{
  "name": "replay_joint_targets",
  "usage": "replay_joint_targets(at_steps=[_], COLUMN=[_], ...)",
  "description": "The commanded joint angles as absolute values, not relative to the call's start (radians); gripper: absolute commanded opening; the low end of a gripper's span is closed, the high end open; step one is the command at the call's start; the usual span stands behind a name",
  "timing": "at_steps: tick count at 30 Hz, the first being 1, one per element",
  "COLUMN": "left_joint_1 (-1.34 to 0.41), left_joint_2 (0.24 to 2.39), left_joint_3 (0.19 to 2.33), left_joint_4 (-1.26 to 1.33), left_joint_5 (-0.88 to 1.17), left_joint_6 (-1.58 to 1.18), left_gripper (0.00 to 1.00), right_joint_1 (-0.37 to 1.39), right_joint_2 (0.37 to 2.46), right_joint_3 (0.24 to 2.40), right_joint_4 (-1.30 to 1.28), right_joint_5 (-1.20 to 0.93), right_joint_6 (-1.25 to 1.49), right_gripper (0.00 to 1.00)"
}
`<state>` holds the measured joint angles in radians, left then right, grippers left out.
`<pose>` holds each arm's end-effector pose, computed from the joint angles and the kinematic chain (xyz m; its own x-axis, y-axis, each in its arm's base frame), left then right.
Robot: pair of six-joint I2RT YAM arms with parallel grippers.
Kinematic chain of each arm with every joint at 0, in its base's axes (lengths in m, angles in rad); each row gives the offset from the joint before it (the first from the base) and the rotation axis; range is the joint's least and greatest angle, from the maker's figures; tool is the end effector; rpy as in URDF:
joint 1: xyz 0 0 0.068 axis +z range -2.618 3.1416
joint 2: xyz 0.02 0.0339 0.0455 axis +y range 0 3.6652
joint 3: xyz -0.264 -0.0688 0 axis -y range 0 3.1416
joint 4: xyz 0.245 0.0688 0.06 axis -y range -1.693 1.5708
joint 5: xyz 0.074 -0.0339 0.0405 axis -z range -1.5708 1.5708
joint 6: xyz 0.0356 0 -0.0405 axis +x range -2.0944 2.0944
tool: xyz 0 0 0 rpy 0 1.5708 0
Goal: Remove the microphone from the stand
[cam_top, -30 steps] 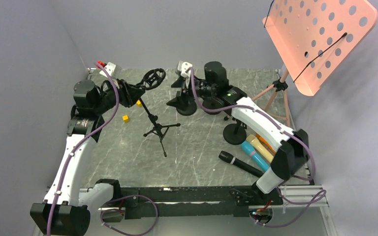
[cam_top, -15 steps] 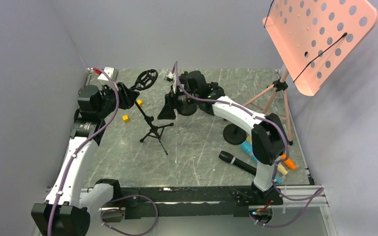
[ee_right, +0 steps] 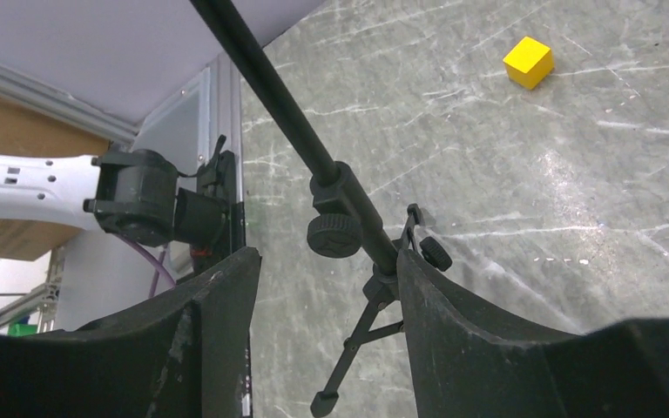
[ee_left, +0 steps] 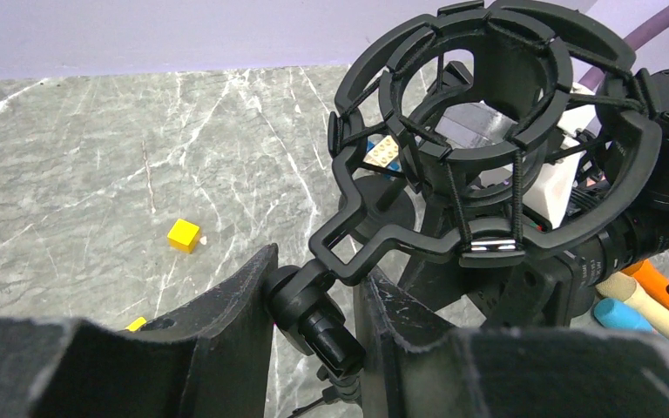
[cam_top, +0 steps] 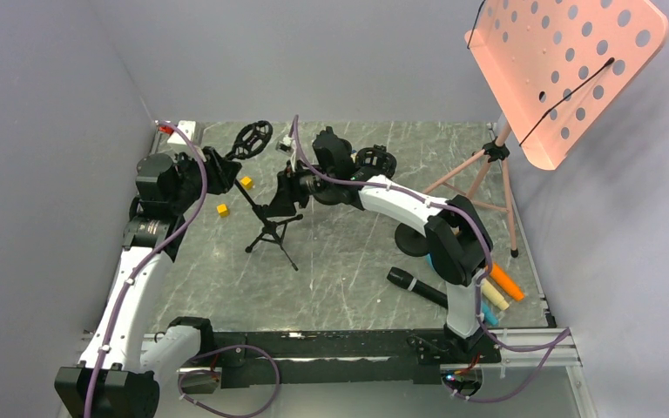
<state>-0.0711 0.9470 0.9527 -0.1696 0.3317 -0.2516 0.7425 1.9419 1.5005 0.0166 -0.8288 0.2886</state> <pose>0.2153 -0.0270 0.3716 -0.2541 -0.2179 -0.9423 0.3349 0.8942 -0.2971 0.3155 0.3251 0.2687 -0.5620 -0.2547 -0.7870 -0.8259 0.1213 0.5505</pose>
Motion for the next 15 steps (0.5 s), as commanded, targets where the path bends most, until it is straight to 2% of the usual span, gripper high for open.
replay_joint_targets(at_steps=[1, 15], left_joint_1=[-0.063, -0.06], left_joint_2=[0.944, 0.957], left_joint_3=[0.955, 0.953], left_joint_4=[-0.14, -0.126], left_joint_5=[0.322, 0.339], left_joint_6=[-0.303, -0.313], left_gripper=[0.0, 0.0], right_joint_1=[0.738, 0.738], right_joint_2=[1.953, 1.98], right_joint_3=[1.526, 1.51], right_joint_4=[0.132, -0.023], right_joint_5=[-0.84, -0.621], right_joint_6=[0.375, 0.273], right_gripper=[0.62, 0.52])
